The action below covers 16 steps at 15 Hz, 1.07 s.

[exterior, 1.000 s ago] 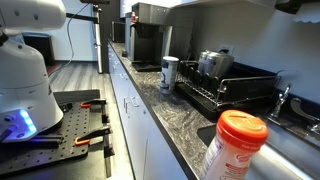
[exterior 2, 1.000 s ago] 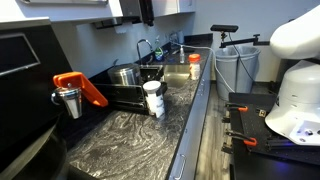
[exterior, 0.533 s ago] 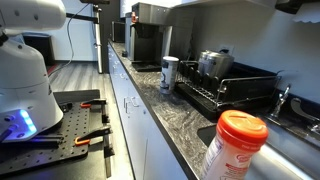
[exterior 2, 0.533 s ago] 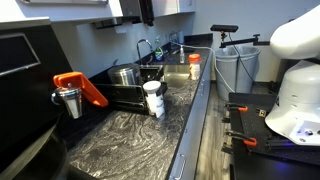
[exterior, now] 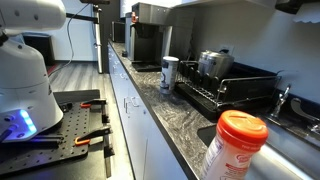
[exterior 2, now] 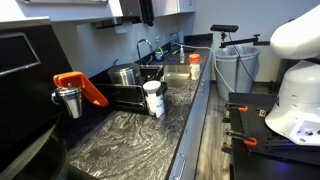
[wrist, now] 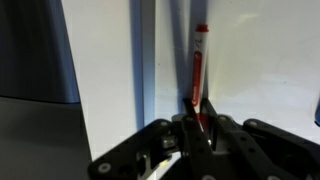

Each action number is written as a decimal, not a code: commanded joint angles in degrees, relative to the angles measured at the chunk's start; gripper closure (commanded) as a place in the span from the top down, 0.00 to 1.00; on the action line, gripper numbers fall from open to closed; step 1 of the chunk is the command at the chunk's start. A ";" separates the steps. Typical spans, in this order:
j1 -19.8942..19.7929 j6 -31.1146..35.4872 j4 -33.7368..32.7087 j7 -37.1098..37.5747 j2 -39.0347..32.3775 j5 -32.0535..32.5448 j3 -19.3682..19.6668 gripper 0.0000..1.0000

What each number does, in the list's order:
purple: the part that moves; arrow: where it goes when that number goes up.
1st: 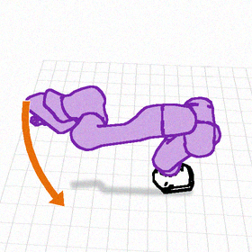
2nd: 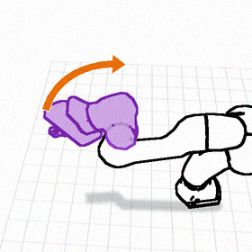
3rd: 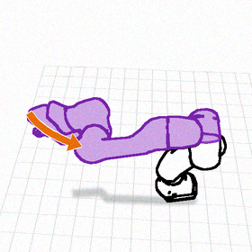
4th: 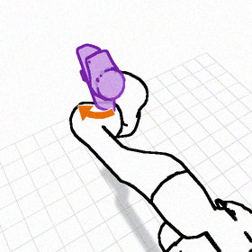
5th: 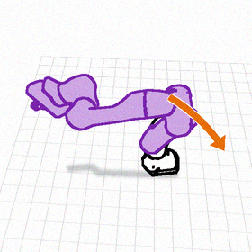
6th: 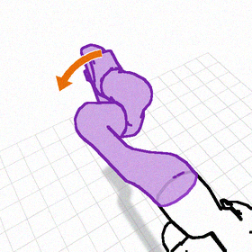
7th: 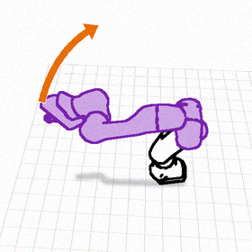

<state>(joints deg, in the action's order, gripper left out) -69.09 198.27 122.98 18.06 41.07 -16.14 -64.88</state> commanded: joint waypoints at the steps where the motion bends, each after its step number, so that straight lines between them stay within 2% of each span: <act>1: -0.28 -1.70 -0.54 -1.91 -2.27 -0.03 -0.38 0.03; 13: -0.17 -1.46 -0.57 -1.90 -2.59 0.03 -0.41 0.04; 14: -0.14 -1.48 -0.55 -1.89 -2.60 0.02 -0.39 0.32; 16: -0.13 -1.54 -0.50 -1.86 -2.64 0.02 -0.36 0.44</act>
<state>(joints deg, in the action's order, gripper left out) -69.04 198.13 123.01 18.05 40.90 -16.14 -64.83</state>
